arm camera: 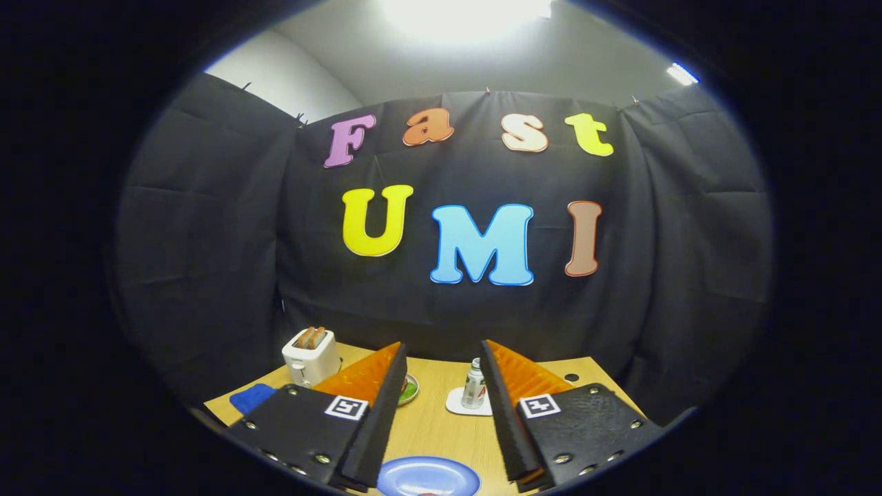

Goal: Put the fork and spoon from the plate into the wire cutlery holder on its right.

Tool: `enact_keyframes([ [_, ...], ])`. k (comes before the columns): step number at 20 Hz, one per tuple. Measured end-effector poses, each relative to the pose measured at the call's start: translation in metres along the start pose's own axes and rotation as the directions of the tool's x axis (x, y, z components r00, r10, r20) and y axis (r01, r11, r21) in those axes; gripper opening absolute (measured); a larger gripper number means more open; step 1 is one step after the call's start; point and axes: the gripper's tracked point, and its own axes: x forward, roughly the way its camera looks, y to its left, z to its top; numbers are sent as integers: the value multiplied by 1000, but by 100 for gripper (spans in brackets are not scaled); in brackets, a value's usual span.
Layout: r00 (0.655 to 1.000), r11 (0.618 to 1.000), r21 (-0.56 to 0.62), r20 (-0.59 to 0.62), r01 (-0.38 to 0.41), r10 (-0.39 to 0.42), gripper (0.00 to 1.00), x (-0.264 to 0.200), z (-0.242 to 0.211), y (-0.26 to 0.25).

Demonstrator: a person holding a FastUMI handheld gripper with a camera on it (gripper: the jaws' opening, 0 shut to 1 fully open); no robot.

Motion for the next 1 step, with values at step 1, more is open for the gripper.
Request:
enact_keyframes([
  [1, 1000, 999, -32, 3, -18, 19, 77, -1, -3, 9],
])
